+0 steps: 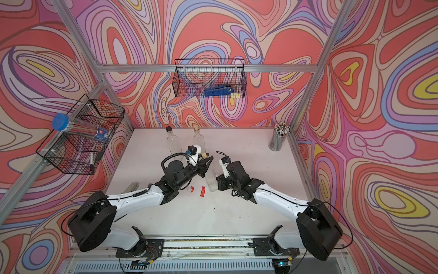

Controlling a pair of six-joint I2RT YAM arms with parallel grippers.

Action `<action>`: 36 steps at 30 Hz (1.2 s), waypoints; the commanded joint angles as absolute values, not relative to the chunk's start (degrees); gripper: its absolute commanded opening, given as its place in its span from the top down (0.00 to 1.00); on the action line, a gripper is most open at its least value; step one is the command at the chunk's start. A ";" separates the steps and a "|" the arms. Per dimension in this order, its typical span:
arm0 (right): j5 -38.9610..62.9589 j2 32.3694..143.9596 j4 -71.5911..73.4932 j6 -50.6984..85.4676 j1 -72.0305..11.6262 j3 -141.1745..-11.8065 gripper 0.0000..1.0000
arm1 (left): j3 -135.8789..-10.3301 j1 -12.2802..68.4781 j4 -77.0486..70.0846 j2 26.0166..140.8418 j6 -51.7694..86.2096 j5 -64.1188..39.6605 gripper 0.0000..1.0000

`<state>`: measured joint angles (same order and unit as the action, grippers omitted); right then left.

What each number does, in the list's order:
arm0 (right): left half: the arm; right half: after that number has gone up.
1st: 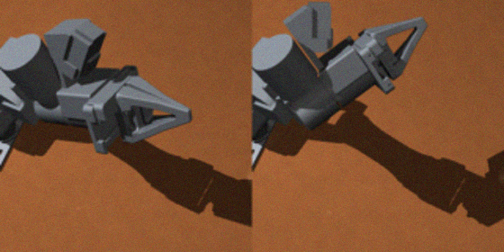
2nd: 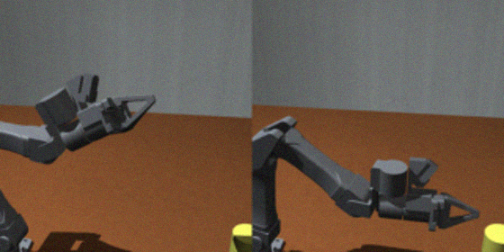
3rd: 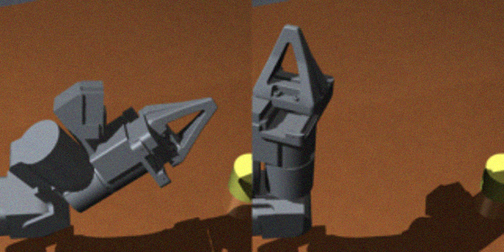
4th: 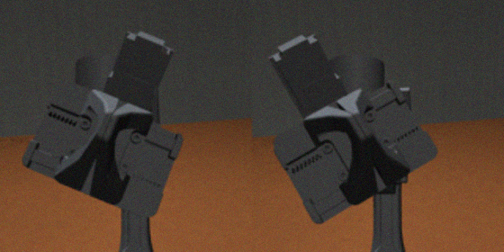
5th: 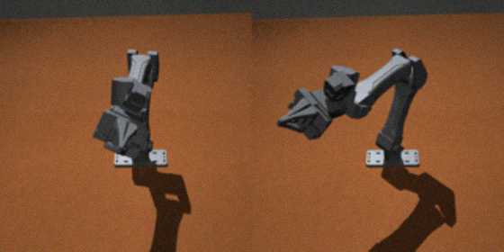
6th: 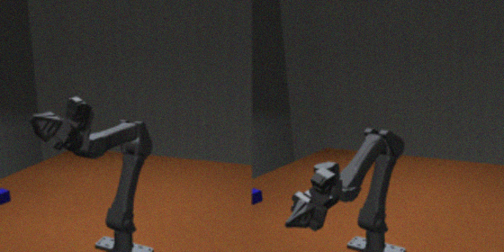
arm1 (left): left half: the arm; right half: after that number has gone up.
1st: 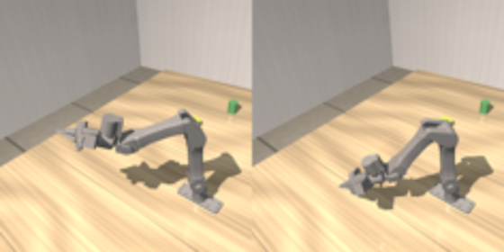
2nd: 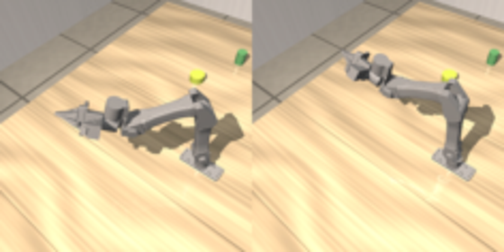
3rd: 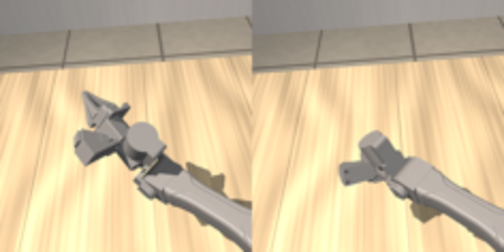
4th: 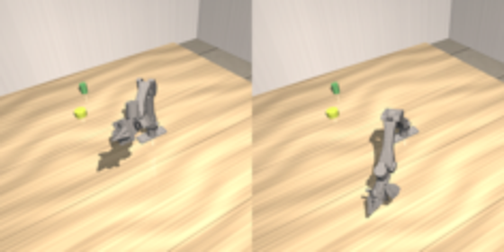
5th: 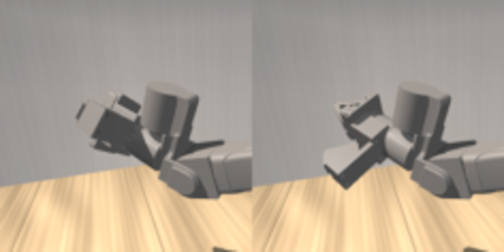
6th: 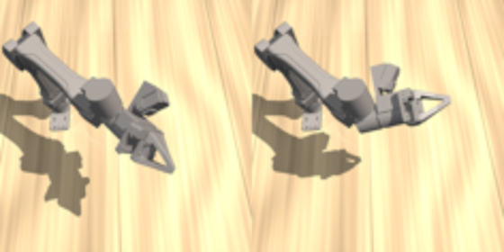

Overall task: Remove the label from the bottle
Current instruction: Tear open the label from the bottle.

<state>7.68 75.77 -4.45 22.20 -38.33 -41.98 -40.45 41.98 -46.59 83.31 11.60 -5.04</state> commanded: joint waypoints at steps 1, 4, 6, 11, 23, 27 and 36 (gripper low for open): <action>5.27 76.45 -7.17 22.65 -38.24 -40.25 1.00 | -36.92 42.54 -37.13 85.39 12.04 -5.57 1.00; 5.28 76.50 -6.96 22.69 -38.28 -40.13 1.00 | -36.72 42.54 -37.43 85.36 12.00 -5.64 1.00; 5.32 76.54 -6.99 22.69 -38.23 -40.08 1.00 | -36.55 42.54 -37.54 85.28 11.83 -5.69 1.00; 5.73 76.85 -6.76 22.74 -38.17 -40.17 1.00 | -36.45 42.54 -37.90 85.22 11.51 -5.80 1.00; 5.63 77.08 -6.60 22.25 -38.14 -40.24 1.00 | -36.30 42.54 -38.06 84.93 10.22 -6.32 1.00; 5.81 76.99 -7.05 21.62 -38.06 -40.54 1.00 | -36.23 42.54 -38.05 84.74 9.69 -6.67 1.00; 6.54 76.81 -8.17 19.70 -37.97 -41.22 1.00 | -35.91 42.54 -38.67 84.21 6.92 -8.98 1.00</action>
